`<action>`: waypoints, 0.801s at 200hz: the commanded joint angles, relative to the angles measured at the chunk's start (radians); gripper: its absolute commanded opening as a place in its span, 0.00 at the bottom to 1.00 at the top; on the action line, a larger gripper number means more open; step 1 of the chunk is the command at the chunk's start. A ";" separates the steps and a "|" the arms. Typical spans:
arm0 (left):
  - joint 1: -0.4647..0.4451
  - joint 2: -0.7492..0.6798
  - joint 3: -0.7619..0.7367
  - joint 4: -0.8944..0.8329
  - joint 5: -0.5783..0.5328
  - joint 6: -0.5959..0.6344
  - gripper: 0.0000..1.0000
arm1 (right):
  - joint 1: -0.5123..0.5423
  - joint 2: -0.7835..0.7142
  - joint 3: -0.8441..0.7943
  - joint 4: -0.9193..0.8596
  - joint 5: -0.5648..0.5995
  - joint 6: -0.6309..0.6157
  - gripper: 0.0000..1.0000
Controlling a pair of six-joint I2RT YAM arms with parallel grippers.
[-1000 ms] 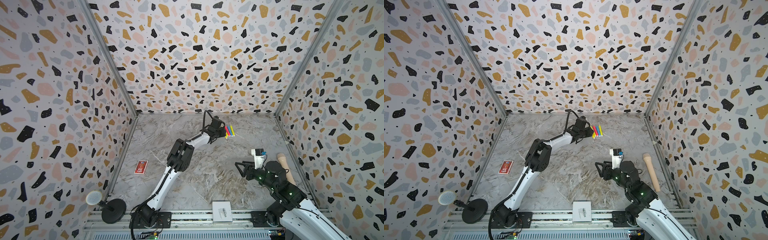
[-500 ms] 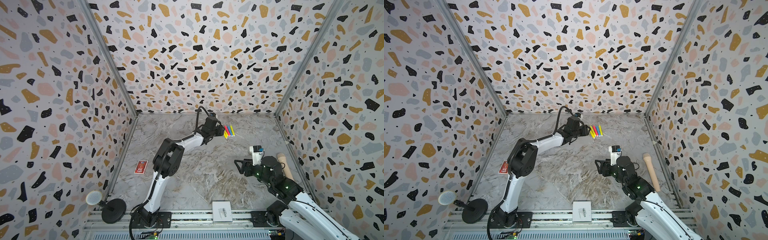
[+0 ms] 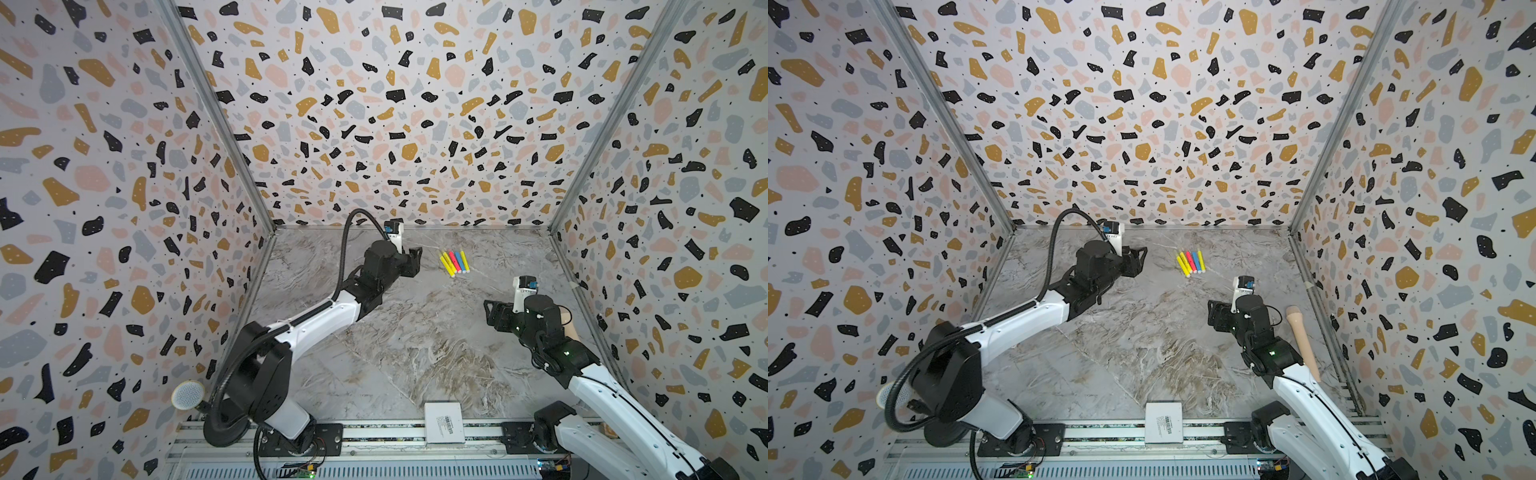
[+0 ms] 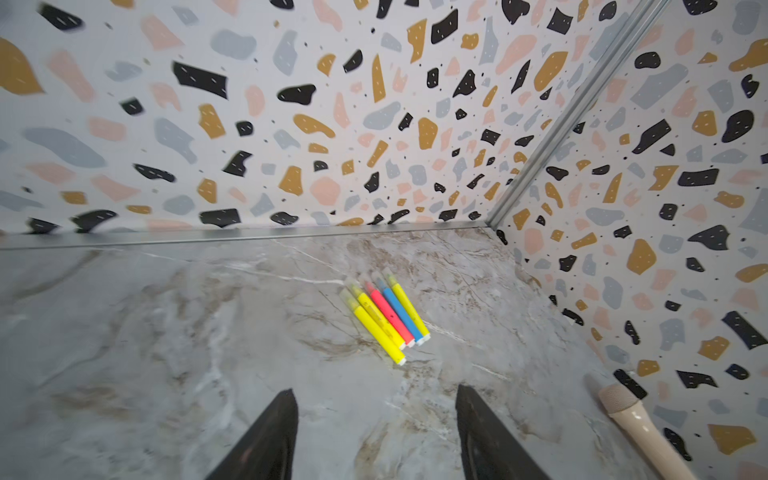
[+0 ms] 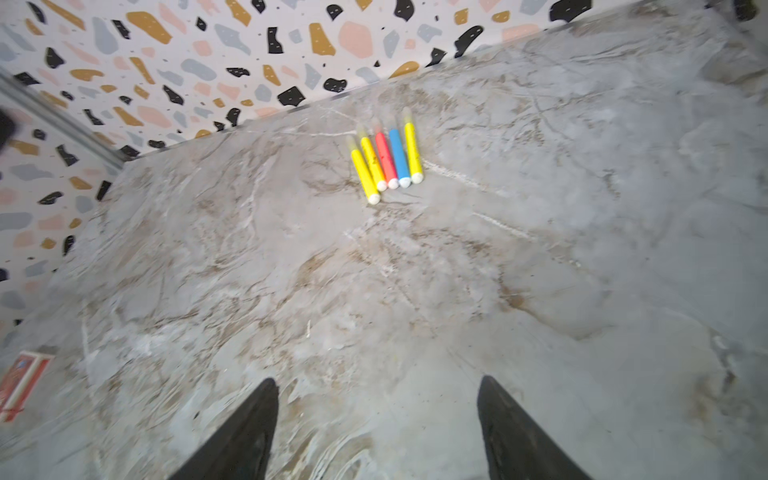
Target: Insert the pens into the pen caps
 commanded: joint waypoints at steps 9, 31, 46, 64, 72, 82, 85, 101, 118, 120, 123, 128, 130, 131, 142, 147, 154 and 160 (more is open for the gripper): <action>0.008 -0.182 -0.114 0.018 -0.230 0.133 0.65 | -0.008 0.020 0.033 0.098 0.142 -0.126 0.76; 0.009 -0.306 -0.207 -0.006 -0.346 0.183 0.68 | -0.007 0.013 0.006 0.140 0.244 -0.153 0.81; 0.011 -0.386 -0.276 -0.009 -0.438 0.203 0.69 | -0.007 -0.012 -0.040 0.192 0.285 -0.177 0.99; 0.012 -0.466 -0.361 0.002 -0.584 0.216 0.72 | -0.006 -0.041 -0.099 0.261 0.315 -0.228 0.99; 0.012 -0.491 -0.399 0.010 -0.665 0.217 0.73 | -0.006 -0.048 -0.119 0.279 0.332 -0.240 0.99; 0.012 -0.511 -0.439 0.015 -0.769 0.210 0.74 | -0.008 -0.045 -0.139 0.289 0.372 -0.237 0.99; 0.012 -0.513 -0.452 0.015 -0.801 0.207 0.74 | -0.007 -0.043 -0.142 0.289 0.388 -0.233 0.99; 0.014 -0.519 -0.489 -0.036 -0.888 0.160 0.77 | -0.008 -0.014 -0.156 0.286 0.442 -0.233 0.99; 0.014 -0.510 -0.531 -0.058 -0.914 0.138 0.89 | -0.008 0.036 -0.177 0.294 0.459 -0.240 0.99; 0.014 -0.508 -0.537 -0.056 -0.923 0.137 0.90 | -0.008 0.043 -0.180 0.298 0.457 -0.242 0.99; 0.014 -0.507 -0.548 -0.052 -0.932 0.137 0.90 | -0.008 0.051 -0.185 0.301 0.452 -0.242 0.99; 0.014 -0.506 -0.563 -0.045 -0.950 0.137 0.90 | -0.008 0.066 -0.189 0.311 0.448 -0.247 1.00; 0.014 -0.506 -0.571 -0.043 -0.955 0.137 0.90 | -0.008 0.072 -0.191 0.314 0.448 -0.248 1.00; 0.014 -0.506 -0.574 -0.041 -0.959 0.138 0.90 | -0.008 0.074 -0.190 0.314 0.447 -0.248 1.00; 0.014 -0.506 -0.601 -0.027 -1.005 0.140 0.92 | -0.008 0.099 -0.190 0.312 0.449 -0.240 1.00; 0.014 -0.506 -0.615 -0.011 -1.021 0.141 0.97 | -0.008 0.109 -0.192 0.314 0.454 -0.238 1.00; 0.014 -0.506 -0.635 0.027 -1.045 0.152 1.00 | -0.008 0.125 -0.198 0.324 0.470 -0.236 1.00; 0.014 -0.506 -0.646 0.040 -1.065 0.155 1.00 | -0.008 0.138 -0.202 0.332 0.476 -0.242 1.00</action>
